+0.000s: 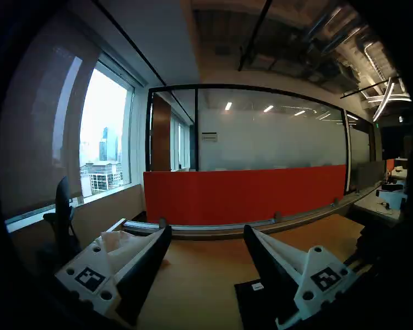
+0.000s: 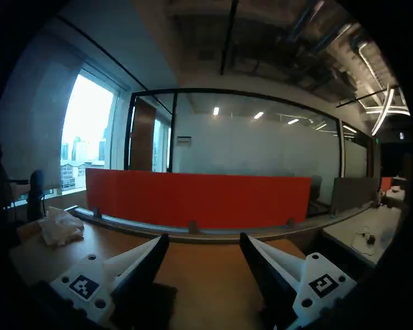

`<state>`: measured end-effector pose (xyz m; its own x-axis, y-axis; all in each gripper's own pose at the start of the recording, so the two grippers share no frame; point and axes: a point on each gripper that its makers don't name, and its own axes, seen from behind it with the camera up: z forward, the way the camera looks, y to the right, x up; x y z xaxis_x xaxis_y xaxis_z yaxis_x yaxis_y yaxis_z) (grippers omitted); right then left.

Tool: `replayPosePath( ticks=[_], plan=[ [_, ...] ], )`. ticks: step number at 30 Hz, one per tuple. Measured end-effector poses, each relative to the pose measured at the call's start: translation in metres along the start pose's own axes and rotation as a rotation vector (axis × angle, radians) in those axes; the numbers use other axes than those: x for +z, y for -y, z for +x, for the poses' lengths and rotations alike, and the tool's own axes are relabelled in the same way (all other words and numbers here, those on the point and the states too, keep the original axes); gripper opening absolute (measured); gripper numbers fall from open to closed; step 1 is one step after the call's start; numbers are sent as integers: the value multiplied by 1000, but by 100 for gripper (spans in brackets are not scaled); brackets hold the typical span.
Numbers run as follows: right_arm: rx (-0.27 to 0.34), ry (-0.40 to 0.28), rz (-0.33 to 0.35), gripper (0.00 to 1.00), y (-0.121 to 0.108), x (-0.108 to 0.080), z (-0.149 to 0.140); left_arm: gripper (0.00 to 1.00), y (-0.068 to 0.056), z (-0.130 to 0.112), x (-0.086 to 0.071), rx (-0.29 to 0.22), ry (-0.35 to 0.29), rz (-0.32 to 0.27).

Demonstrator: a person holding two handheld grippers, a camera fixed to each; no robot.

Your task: Fold towel

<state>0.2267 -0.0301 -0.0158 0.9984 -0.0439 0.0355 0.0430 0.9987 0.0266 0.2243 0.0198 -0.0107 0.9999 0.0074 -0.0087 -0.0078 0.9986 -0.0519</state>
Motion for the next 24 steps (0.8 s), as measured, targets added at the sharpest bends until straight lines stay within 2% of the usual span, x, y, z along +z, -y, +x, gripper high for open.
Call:
replayPosePath(
  ticks=[5,12,18,24],
  plan=[
    [-8,25,16,100,1,-2,1,97,-6,0,-2,19,26,-30],
    [-65,109,144,100,27,-6,-18,96,-23,-20,-8,46,112,-136],
    [-79,176,256,100,50,-8,-30,97,-43,-36,-13,51,182,-249],
    [-109,228,327,100,63,-13,-45,97,-50,-53,-15,63,224,-294]
  ],
)
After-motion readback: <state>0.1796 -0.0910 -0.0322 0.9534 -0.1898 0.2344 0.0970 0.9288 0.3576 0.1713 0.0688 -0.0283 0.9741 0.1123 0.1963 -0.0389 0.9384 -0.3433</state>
